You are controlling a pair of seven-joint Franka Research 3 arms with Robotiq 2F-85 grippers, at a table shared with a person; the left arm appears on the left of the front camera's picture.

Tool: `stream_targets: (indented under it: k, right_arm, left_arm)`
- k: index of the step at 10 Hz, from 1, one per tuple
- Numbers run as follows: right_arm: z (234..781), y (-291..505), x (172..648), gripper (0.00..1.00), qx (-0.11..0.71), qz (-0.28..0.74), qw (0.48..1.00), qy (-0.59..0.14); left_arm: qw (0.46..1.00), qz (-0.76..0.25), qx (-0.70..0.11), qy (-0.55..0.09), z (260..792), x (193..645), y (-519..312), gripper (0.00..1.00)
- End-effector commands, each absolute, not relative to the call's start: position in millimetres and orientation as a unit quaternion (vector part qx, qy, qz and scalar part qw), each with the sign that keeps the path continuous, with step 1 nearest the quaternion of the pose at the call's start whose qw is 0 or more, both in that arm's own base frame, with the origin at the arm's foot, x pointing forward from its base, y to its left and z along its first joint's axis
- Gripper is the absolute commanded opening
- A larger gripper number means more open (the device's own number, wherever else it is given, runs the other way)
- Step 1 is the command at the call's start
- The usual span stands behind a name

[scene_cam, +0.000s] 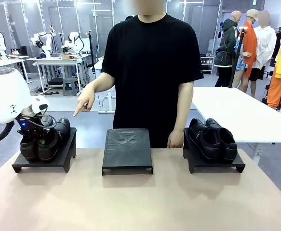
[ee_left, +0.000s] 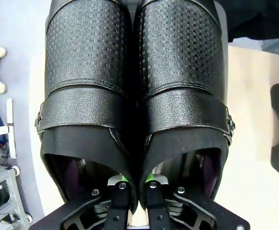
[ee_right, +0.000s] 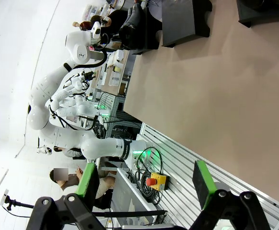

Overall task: Place the shoes on the stand as instructed by the person.
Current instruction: Pick up another pair of Shoes and place it on the Shoes Stand indicated by the person.

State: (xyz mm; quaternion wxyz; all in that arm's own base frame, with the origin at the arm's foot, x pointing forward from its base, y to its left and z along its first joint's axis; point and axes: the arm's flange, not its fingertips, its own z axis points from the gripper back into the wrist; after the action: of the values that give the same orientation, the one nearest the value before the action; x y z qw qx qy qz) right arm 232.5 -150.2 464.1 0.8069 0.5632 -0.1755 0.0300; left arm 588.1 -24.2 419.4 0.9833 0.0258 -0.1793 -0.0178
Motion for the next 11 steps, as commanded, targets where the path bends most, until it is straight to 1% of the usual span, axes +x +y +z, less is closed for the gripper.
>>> stream_targets:
  k: [1,6,7,10,11]
  right_arm:
    - [467,-150,232,1.00,0.568,0.026,0.804,-0.175]
    - [467,-150,232,1.00,0.568,0.026,0.804,-0.175]
    - [467,-150,232,1.00,0.568,0.026,0.804,-0.175]
    - [467,-150,232,1.00,0.568,0.026,0.804,-0.175]
    - [467,-150,232,1.00,0.568,0.026,0.804,-0.175]
  left_arm:
    - [0.980,-0.026,0.026,-0.196,426,601,-18,0.20]
    - [0.979,-0.025,0.034,-0.202,431,591,-18,0.90]
    - [0.978,-0.023,0.036,-0.204,434,589,-19,1.00]
    - [0.979,-0.012,0.027,-0.202,439,582,-22,1.00]
    - [0.979,-0.011,0.030,-0.202,440,577,-22,0.94]
